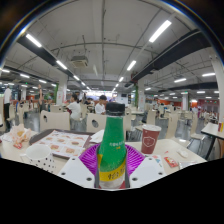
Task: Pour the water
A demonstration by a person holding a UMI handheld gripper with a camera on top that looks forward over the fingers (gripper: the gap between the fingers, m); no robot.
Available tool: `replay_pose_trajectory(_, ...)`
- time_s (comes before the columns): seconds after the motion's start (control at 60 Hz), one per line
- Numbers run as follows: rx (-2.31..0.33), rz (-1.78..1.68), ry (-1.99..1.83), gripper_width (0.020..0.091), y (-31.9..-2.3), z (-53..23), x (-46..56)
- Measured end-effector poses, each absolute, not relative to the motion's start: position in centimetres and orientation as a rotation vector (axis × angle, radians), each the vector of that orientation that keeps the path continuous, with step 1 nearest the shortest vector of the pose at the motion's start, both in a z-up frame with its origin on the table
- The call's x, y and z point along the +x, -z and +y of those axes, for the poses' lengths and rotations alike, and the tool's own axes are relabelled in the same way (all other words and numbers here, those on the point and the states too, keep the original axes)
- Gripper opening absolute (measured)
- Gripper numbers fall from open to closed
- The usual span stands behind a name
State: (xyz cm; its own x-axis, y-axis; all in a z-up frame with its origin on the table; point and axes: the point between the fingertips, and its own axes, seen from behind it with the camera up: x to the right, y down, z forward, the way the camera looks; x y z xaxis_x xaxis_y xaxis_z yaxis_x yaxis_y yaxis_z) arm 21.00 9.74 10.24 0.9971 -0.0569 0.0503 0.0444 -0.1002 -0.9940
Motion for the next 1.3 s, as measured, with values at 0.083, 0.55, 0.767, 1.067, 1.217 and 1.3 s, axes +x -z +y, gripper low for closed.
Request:
replay_pose_trajectory(0.083, -1.663, 0.036, 0.068, 0.0339, -10.5, 10.3, 21.5)
replay_pose_trajectory(0.55, -1.698, 0.029, 0.101, 0.0851, -11.9, 4.9, 20.7)
replay_pose_trajectory(0.767, -1.722, 0.067, 0.144, 0.0849, -14.4, -5.5, 17.3)
replay_pose_trajectory(1.067, -1.722, 0.021, 0.092, 0.0856, -14.5, -19.4, 6.4)
replay_pose_trajectory(1.217, -1.710, -0.025, 0.140, 0.0851, -14.4, -22.6, 3.3)
replay_pose_trajectory(1.3, -1.707, -0.037, 0.131, 0.0847, -14.6, -24.0, 2.1)
